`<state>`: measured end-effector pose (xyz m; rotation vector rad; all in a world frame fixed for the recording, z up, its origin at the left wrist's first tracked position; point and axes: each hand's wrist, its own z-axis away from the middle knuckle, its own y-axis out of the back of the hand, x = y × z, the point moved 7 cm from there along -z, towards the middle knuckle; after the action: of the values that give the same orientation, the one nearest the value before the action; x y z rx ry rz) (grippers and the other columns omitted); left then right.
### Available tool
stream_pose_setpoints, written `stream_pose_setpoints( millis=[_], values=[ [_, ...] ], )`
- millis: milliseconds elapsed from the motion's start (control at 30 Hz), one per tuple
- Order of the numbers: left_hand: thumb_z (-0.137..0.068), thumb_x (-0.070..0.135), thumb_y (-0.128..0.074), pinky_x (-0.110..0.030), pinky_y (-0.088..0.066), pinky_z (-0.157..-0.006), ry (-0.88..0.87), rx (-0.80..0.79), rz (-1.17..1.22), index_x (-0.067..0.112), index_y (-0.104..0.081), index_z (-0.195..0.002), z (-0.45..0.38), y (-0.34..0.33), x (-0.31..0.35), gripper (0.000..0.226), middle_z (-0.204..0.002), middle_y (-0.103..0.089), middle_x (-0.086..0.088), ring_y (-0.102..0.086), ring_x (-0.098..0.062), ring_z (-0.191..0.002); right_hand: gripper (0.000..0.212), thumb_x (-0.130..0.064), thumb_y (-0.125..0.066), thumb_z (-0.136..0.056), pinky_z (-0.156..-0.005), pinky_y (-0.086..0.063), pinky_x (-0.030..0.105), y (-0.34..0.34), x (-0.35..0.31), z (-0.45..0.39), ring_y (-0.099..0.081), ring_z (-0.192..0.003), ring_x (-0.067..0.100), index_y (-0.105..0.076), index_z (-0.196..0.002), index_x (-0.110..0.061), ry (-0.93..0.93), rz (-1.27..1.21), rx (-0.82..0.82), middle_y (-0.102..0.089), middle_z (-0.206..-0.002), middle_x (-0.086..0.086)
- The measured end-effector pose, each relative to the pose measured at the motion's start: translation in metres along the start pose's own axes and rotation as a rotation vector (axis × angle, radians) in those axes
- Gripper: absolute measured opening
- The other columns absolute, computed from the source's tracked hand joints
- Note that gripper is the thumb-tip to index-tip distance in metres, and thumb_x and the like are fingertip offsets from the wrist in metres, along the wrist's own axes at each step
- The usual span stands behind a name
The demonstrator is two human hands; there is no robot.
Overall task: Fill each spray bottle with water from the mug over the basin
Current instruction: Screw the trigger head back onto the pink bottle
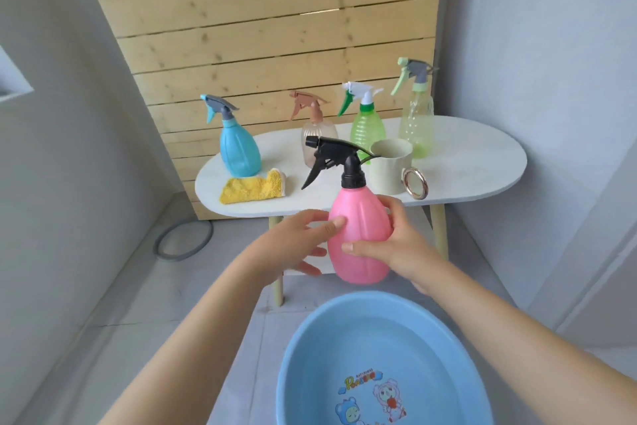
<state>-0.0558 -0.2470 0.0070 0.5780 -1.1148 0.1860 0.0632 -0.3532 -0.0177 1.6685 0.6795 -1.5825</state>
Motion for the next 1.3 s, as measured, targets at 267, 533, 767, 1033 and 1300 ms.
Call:
stream_pose_setpoints(
  millis=[267,533,767,1033,1300],
  values=[
    [-0.094,0.039,-0.055,-0.046,-0.053,-0.091,-0.077,0.073,0.255,0.027,-0.059,-0.124,-0.041,0.057,0.024,0.033,-0.117,-0.066,0.001,-0.065,-0.025,-0.103,0.077,-0.027,-0.086,-0.065,-0.079,-0.050,0.031,-0.032,-0.045,-0.076,-0.057,-0.102,0.017,-0.032,-0.120,-0.030,0.128,0.032,0.066,-0.052,-0.117,-0.002],
    [-0.099,0.032,-0.047,-0.042,-0.056,-0.078,-0.138,0.276,0.381,0.024,-0.054,-0.130,-0.110,0.116,0.011,0.033,-0.117,-0.064,-0.005,-0.065,-0.030,-0.096,0.090,-0.061,-0.081,-0.055,-0.094,-0.047,0.040,-0.072,-0.049,-0.177,-0.049,-0.116,0.021,-0.041,-0.132,-0.038,0.207,0.180,0.063,-0.052,-0.123,-0.003],
    [-0.100,0.027,-0.047,-0.035,-0.051,-0.073,-0.231,0.412,0.311,0.030,-0.044,-0.139,-0.163,0.162,0.016,0.039,-0.126,-0.059,-0.003,-0.059,-0.024,-0.110,0.088,-0.058,-0.076,-0.065,-0.099,-0.044,0.043,-0.103,-0.050,-0.239,-0.056,-0.115,0.025,-0.030,-0.139,-0.046,0.173,0.152,0.034,-0.060,-0.124,-0.004],
    [-0.100,0.027,-0.041,-0.046,-0.052,-0.091,-0.197,0.499,0.310,0.037,-0.037,-0.143,-0.217,0.175,-0.003,0.044,-0.136,-0.052,-0.004,-0.057,-0.027,-0.113,0.079,-0.051,-0.057,-0.088,-0.102,-0.041,0.039,-0.113,-0.029,-0.268,-0.045,-0.127,0.030,-0.008,-0.149,-0.041,0.102,0.182,0.079,-0.039,-0.148,-0.001],
    [-0.098,0.033,-0.046,-0.046,-0.046,-0.101,-0.176,0.587,0.260,0.036,-0.025,-0.148,-0.227,0.171,-0.013,0.054,-0.148,-0.038,-0.002,-0.048,-0.027,-0.126,0.074,-0.026,-0.054,-0.094,-0.107,-0.035,0.035,-0.120,-0.023,-0.270,-0.037,-0.134,0.024,-0.008,-0.152,-0.025,0.126,0.240,0.049,-0.029,-0.152,0.000]
  ],
)
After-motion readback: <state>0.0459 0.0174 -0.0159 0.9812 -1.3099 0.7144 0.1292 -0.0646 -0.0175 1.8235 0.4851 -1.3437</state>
